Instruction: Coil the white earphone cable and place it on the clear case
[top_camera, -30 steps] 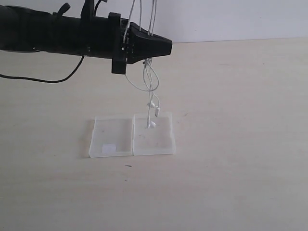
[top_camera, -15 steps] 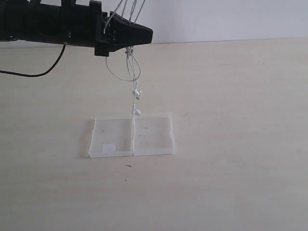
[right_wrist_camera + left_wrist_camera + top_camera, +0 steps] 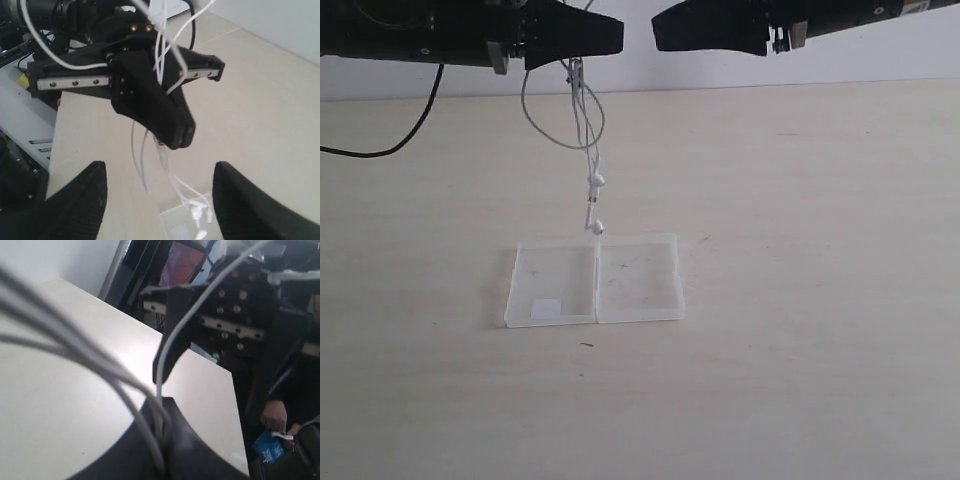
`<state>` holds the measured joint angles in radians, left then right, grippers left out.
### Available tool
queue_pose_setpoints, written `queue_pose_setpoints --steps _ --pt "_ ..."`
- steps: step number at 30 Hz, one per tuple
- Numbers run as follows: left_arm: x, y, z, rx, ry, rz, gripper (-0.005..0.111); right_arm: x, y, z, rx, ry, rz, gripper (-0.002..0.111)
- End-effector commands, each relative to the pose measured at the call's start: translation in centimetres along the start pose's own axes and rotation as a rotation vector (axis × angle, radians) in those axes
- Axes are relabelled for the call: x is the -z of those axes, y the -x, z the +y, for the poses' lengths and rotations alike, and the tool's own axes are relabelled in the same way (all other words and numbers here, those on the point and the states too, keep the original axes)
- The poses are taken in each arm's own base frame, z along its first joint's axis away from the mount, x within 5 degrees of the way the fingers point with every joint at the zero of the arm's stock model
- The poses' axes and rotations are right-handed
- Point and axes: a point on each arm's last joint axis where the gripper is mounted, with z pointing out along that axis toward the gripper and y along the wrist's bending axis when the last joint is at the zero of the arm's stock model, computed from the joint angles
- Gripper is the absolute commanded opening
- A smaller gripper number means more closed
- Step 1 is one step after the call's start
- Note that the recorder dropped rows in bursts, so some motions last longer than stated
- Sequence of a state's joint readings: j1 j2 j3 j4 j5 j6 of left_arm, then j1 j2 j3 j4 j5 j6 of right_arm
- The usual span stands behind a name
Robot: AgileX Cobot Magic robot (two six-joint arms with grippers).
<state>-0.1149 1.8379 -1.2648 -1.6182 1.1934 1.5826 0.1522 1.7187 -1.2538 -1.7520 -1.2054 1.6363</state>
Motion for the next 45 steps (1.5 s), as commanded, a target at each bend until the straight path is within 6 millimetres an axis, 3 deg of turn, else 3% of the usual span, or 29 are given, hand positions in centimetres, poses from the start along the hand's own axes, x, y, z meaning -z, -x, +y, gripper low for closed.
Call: queue_pose_setpoints --steps 1,6,16,21,30,36,45 --pt "0.1 0.6 -0.4 0.052 -0.015 -0.054 0.0 -2.3 -1.4 0.7 -0.02 0.079 0.037 0.06" --pt "0.1 0.9 -0.5 0.129 -0.032 -0.081 0.0 -5.6 -2.9 0.7 -0.011 0.118 0.089 0.06" --pt "0.6 -0.5 0.4 0.249 0.062 0.067 0.0 -5.8 -2.9 0.5 -0.009 0.076 0.091 0.06" --pt "0.6 -0.7 0.3 0.241 0.05 0.09 0.0 -4.9 -2.2 0.5 0.011 0.049 0.073 0.06" --pt "0.8 -3.4 1.2 0.358 0.141 0.027 0.0 -0.3 -0.7 -0.6 -0.041 -0.091 0.0 0.059" --pt "0.9 -4.5 1.1 0.399 0.134 0.017 0.0 -0.2 -0.6 -0.6 -0.041 -0.093 -0.002 0.059" --pt "0.9 -4.4 0.7 0.415 0.086 -0.015 0.0 -0.2 -0.6 -0.6 -0.041 -0.092 -0.001 0.059"
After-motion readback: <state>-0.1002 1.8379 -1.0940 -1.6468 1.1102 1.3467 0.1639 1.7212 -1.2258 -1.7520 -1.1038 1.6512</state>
